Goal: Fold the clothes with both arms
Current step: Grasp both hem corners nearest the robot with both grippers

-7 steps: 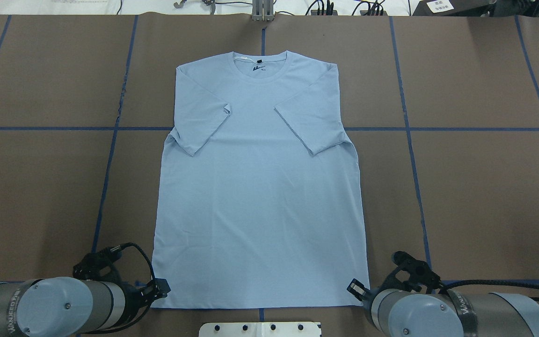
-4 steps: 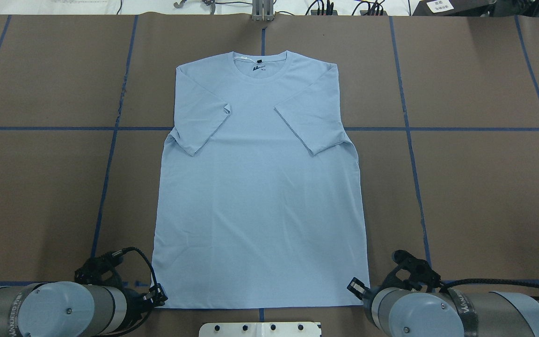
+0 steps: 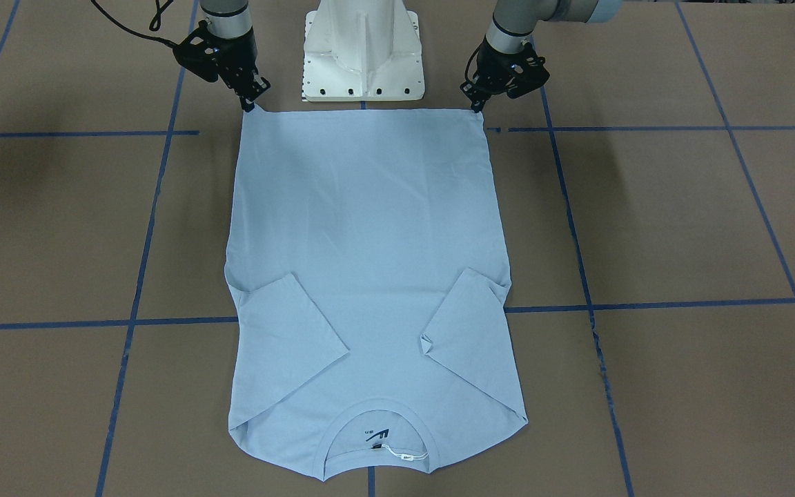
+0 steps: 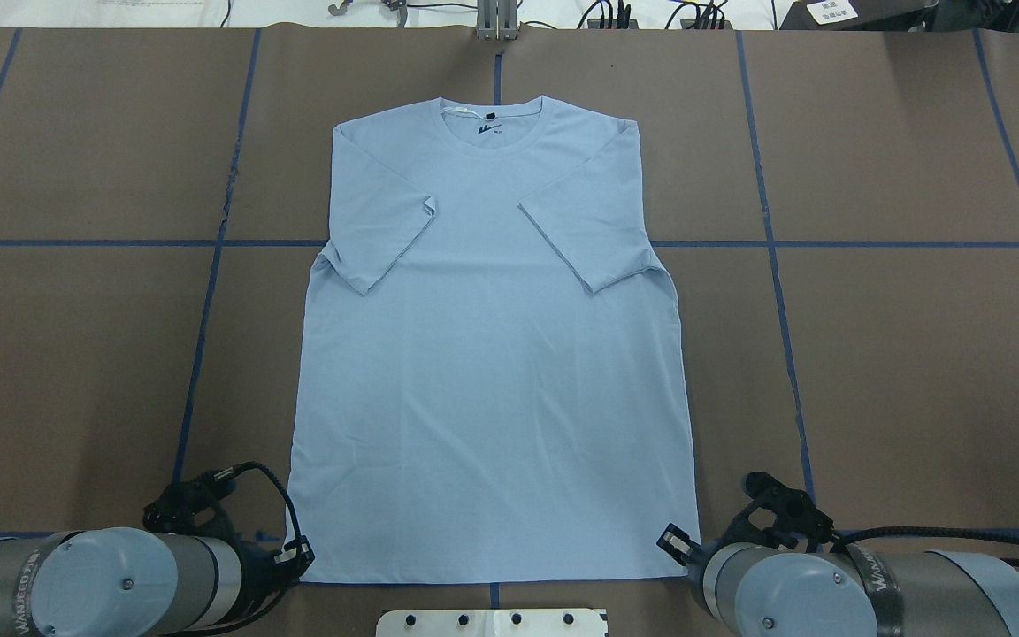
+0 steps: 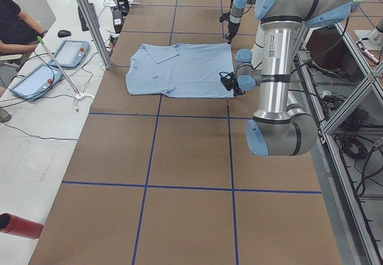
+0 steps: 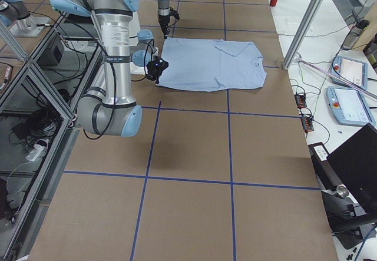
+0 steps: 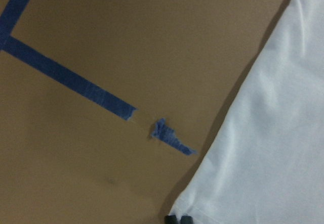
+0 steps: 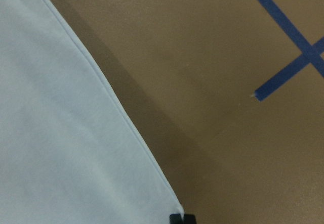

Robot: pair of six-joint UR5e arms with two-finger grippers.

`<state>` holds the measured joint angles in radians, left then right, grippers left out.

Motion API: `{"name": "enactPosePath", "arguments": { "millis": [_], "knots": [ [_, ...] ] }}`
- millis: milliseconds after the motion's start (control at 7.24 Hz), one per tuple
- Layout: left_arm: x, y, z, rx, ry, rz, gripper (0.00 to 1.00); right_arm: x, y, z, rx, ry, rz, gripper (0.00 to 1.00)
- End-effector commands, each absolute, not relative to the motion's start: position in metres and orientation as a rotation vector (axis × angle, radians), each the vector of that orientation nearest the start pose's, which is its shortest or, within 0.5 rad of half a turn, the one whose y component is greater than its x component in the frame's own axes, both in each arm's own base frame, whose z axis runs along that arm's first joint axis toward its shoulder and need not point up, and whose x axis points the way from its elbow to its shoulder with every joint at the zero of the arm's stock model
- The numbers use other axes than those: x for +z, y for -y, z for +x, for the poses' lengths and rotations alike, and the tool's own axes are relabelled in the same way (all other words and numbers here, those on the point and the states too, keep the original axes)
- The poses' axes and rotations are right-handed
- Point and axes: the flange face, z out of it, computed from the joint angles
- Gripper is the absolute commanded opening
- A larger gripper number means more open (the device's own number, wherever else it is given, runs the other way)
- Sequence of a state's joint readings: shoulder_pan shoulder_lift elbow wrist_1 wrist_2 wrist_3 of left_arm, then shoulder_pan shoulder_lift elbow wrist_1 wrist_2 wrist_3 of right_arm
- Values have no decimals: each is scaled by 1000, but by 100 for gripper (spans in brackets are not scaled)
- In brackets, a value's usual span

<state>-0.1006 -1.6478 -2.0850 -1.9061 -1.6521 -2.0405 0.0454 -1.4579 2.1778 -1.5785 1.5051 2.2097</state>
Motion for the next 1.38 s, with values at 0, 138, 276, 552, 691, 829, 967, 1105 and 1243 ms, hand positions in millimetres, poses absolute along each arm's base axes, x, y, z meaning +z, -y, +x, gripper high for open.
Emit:
{"name": "enactPosePath", "arguments": {
  "millis": [0, 138, 276, 552, 691, 829, 967, 1105, 1243],
  "knots": [
    [295, 170, 498, -471, -997, -276, 0, 335, 165, -470, 686, 719, -149, 0],
    [298, 156, 506, -447, -986, -289, 0, 331, 165, -468, 683, 728, -151, 0],
    [300, 126, 515, -391, -964, -311, 0, 328, 164, -470, 676, 733, -154, 0],
    [274, 134, 491, -348, -973, -281, 0, 312, 162, -462, 672, 768, -169, 0],
    [251, 157, 463, -311, -995, -219, 0, 313, 163, -462, 671, 766, -169, 0],
    [248, 173, 458, -271, -1006, -167, 0, 305, 175, -453, 693, 787, -166, 0],
    [236, 197, 449, -305, -1037, -145, 0, 292, 200, -432, 740, 824, -151, 0],
    [231, 220, 437, -346, -1050, -133, 0, 276, 227, -406, 723, 863, -152, 0],
    [202, 254, 402, -415, -1127, -83, 0, 252, 269, -387, 716, 917, -141, 0]
  ]
}}
